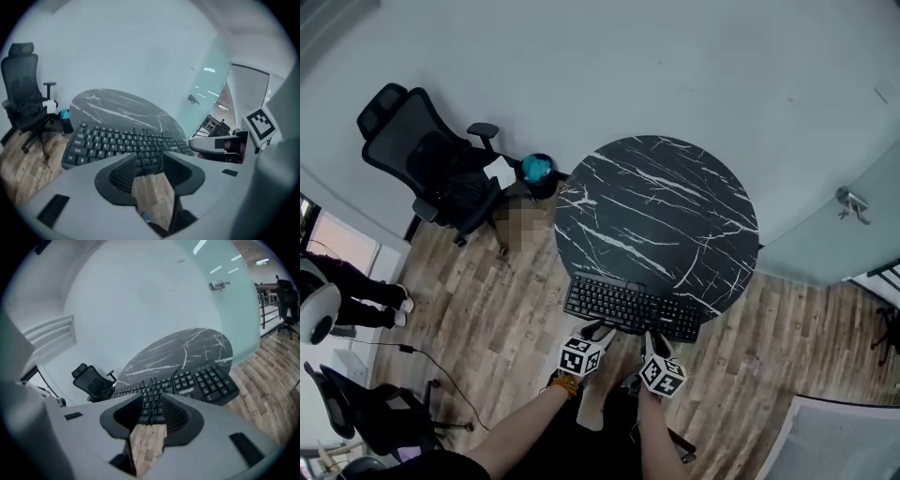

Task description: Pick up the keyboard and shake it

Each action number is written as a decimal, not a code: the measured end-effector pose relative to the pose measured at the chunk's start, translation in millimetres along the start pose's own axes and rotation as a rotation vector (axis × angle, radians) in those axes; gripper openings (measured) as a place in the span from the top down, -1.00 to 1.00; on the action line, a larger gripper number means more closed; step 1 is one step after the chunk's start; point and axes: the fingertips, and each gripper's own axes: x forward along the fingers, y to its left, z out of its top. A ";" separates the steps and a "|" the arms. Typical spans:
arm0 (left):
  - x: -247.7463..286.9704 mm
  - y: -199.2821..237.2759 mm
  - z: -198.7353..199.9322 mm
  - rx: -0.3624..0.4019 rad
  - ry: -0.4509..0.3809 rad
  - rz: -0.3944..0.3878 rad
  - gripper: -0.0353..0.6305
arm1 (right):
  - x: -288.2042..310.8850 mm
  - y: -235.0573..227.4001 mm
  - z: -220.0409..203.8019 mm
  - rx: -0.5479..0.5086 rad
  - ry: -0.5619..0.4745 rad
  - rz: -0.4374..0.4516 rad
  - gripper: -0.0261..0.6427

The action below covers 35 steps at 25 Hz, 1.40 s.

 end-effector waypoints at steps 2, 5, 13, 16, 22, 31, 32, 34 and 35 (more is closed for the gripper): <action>-6.0 -12.3 25.6 0.077 -0.069 0.019 0.38 | -9.0 5.0 19.7 -0.053 -0.070 -0.032 0.54; -9.6 -26.2 79.5 0.193 -0.192 0.052 0.44 | -11.3 22.5 65.5 -0.131 -0.186 -0.048 0.59; -56.9 -69.3 172.5 0.378 -0.455 0.096 0.65 | -60.4 95.7 147.0 -0.314 -0.453 -0.022 0.62; -84.3 -87.0 201.9 0.437 -0.569 0.104 0.78 | -84.5 124.1 173.7 -0.384 -0.546 -0.001 0.62; -131.2 -108.8 225.1 0.496 -0.705 0.114 0.85 | -123.5 161.5 192.9 -0.520 -0.656 0.013 0.70; -142.8 -107.3 200.3 0.526 -0.686 0.137 0.85 | -138.2 158.8 182.3 -0.572 -0.676 -0.079 0.84; -142.3 -107.4 199.6 0.529 -0.686 0.138 0.85 | -138.8 159.0 183.6 -0.573 -0.679 -0.078 0.84; -141.1 -108.5 198.8 0.535 -0.686 0.141 0.85 | -139.2 158.9 183.3 -0.577 -0.681 -0.073 0.84; -140.8 -109.6 198.1 0.537 -0.685 0.144 0.85 | -139.6 158.3 181.4 -0.580 -0.678 -0.071 0.84</action>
